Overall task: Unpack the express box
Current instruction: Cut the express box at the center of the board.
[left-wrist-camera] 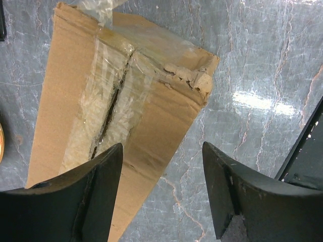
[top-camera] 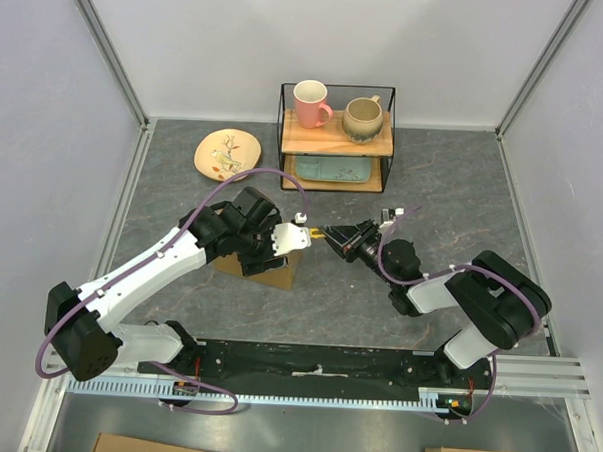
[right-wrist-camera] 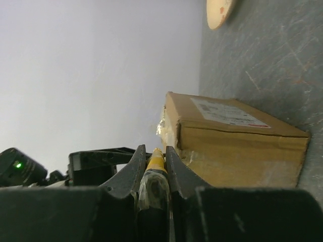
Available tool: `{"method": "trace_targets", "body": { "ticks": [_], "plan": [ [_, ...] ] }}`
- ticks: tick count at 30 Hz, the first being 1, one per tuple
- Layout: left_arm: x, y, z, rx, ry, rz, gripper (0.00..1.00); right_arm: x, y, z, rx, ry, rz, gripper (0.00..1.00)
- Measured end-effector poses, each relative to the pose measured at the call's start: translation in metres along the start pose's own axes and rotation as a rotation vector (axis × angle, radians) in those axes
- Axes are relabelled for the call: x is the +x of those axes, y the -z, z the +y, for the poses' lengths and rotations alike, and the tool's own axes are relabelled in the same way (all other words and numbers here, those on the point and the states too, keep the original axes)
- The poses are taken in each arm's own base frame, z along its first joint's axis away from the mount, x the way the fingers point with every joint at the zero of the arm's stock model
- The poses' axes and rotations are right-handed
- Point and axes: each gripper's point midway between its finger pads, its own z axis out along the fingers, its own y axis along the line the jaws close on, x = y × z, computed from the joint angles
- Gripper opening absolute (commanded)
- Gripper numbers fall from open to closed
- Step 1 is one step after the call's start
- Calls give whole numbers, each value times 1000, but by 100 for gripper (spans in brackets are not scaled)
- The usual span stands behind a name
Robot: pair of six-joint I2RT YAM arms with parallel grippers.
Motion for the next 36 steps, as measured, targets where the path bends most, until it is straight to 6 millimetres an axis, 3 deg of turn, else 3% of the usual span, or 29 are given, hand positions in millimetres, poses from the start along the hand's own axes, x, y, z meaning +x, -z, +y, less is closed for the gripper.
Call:
{"method": "trace_targets", "body": {
  "ticks": [7,11,18,36],
  "plan": [
    [0,0,0,0,0,-1,70,-1,7,19,-57,31,-2,0],
    [0,0,0,0,0,0,70,0,6,15,-46,34,3,0],
    [0,0,0,0,0,-1,70,0,5,-11,21,28,7,0],
    [-1,1,0,-3,0,-5,69,-2,-8,-15,29,27,10,0]
  ]
}}
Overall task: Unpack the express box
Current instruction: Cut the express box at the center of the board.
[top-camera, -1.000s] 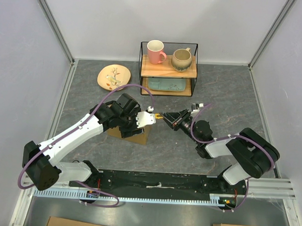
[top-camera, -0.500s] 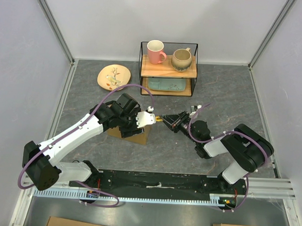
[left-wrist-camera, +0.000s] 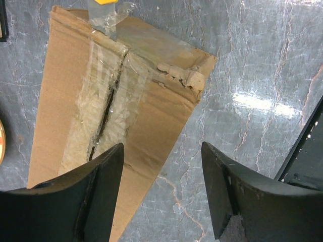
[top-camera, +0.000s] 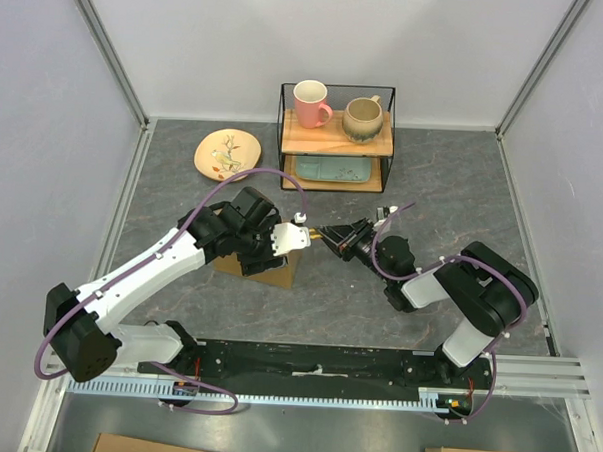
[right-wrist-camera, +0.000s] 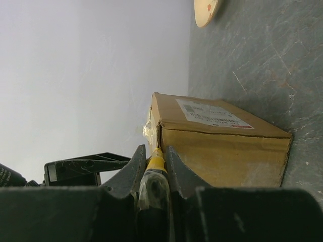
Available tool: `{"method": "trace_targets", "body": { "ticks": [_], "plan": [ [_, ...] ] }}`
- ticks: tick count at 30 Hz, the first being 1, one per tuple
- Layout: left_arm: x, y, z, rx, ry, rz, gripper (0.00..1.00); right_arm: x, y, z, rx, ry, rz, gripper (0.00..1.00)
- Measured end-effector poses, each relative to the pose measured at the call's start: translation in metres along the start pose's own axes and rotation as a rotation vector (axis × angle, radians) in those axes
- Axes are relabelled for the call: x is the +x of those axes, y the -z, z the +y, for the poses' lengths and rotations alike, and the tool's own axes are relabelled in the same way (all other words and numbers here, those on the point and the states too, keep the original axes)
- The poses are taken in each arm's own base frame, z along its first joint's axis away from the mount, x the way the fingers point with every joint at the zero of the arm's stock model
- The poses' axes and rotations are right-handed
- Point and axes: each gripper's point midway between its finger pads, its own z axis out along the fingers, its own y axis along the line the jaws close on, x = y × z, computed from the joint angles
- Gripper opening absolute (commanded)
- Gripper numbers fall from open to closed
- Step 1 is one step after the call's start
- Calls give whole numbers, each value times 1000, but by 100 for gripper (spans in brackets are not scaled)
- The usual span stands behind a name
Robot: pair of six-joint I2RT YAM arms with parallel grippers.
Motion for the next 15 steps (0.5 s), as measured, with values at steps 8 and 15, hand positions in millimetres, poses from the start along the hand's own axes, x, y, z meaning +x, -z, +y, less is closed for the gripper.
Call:
{"method": "trace_targets", "body": {
  "ticks": [8,15],
  "plan": [
    [0,2,-1,-3,-1,-5,69,-1,-6,1,-4,1,-1,0],
    [1,1,-1,0,0,-5,69,-1,-9,-1,-3,5,0,0]
  ]
}}
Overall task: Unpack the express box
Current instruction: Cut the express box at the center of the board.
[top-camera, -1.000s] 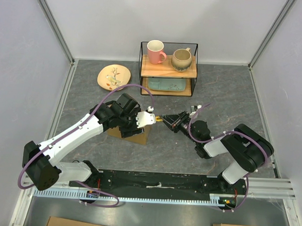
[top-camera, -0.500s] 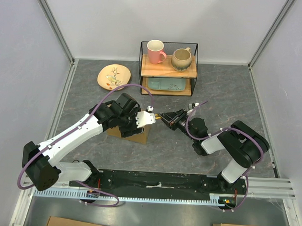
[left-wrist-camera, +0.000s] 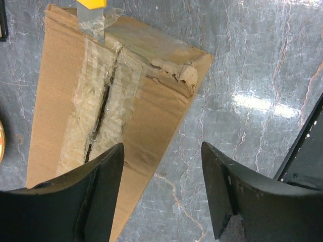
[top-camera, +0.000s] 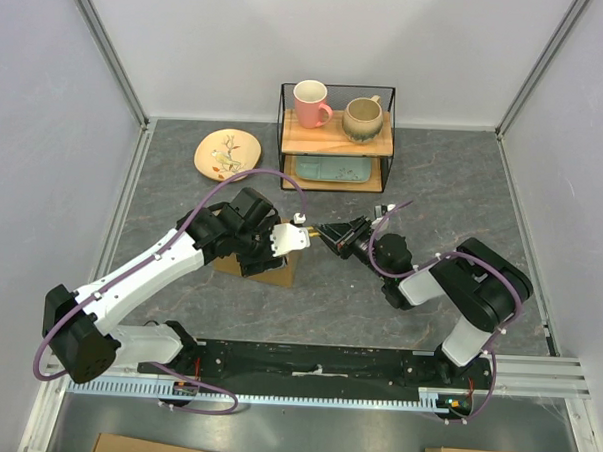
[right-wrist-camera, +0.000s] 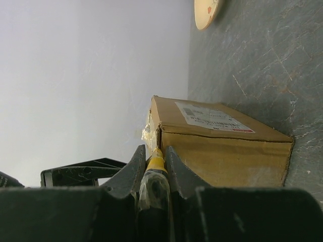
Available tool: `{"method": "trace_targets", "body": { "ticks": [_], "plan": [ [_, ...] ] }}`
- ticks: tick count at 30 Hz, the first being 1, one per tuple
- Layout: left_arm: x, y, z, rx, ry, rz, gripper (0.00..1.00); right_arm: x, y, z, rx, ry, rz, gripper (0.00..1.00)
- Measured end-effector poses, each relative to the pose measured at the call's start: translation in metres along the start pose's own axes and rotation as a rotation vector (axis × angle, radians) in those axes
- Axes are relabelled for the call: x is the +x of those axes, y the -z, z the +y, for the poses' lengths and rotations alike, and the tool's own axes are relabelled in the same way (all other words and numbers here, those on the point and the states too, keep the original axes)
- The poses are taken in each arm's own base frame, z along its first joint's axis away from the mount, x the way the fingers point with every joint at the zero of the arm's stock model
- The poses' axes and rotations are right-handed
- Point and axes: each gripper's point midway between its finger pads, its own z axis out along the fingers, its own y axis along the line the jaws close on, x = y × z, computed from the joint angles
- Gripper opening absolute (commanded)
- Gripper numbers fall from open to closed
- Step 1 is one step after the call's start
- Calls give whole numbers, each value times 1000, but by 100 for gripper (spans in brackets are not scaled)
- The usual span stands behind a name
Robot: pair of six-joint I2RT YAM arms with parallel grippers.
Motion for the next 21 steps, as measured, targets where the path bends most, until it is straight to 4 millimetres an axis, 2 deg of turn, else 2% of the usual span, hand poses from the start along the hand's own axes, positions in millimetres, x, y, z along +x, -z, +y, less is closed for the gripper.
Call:
{"method": "trace_targets", "body": {
  "ticks": [10,21],
  "plan": [
    [0,0,0,1,0,0,68,0,5,0,-7,5,-2,0],
    [0,0,0,2,0,-2,68,-10,14,5,-16,26,-27,0]
  ]
}}
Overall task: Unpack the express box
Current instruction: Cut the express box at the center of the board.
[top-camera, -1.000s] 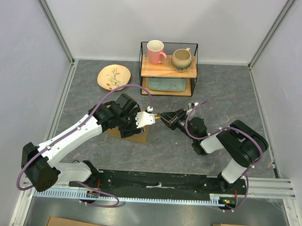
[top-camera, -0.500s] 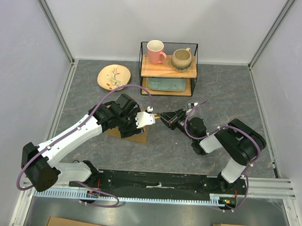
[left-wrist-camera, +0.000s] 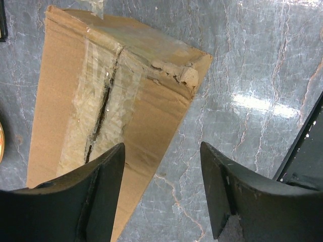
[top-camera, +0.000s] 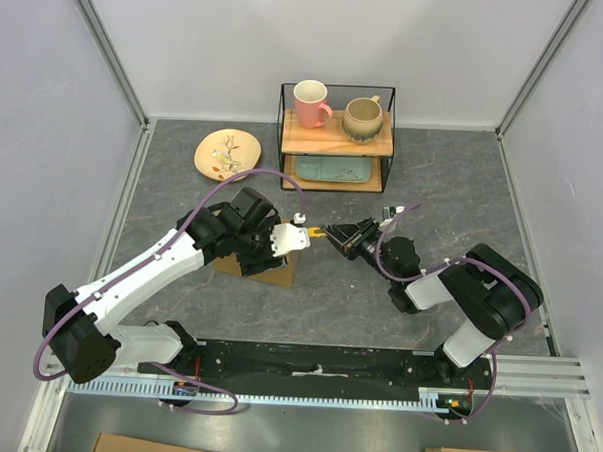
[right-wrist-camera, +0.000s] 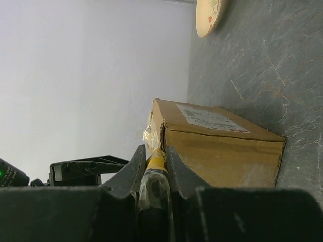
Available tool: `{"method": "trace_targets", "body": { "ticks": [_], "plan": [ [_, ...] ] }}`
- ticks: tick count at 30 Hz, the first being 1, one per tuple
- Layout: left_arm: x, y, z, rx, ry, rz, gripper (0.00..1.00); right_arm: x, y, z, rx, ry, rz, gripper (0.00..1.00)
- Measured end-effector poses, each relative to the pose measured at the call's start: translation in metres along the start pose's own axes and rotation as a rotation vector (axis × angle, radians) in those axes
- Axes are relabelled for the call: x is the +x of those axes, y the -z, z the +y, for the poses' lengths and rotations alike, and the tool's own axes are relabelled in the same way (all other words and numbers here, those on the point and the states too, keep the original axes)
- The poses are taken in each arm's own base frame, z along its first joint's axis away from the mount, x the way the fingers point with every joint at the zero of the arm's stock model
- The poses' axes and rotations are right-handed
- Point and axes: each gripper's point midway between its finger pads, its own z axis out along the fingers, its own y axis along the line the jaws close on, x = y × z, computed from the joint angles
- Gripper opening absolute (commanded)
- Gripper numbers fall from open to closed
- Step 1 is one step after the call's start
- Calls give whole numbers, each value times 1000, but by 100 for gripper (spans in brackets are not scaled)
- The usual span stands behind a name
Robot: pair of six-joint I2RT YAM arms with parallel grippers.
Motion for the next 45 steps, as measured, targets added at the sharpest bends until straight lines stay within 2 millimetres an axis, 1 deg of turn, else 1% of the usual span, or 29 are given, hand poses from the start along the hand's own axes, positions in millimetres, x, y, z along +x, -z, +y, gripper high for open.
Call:
{"method": "trace_targets", "body": {
  "ticks": [3,8,10,17,28,33,40,45],
  "plan": [
    [0,0,0,0,0,0,68,0,0,-2,5,1,-1,0],
    [0,0,0,0,0,0,68,2,-1,-19,49,-4,6,0],
    [0,0,0,1,0,0,68,2,-1,-21,55,-4,7,0],
    [0,0,0,1,0,-1,68,0,-6,-15,37,3,4,0],
    [-1,0,-1,4,1,-3,68,-1,-11,-17,40,4,1,0],
    [-1,0,-1,5,2,-4,68,-1,-14,-13,30,6,-1,0],
    [-5,-1,-6,23,-1,-17,68,1,-14,-9,19,15,-3,0],
    [-7,-5,-10,39,-16,-12,68,5,-15,-8,18,16,2,0]
  ]
}}
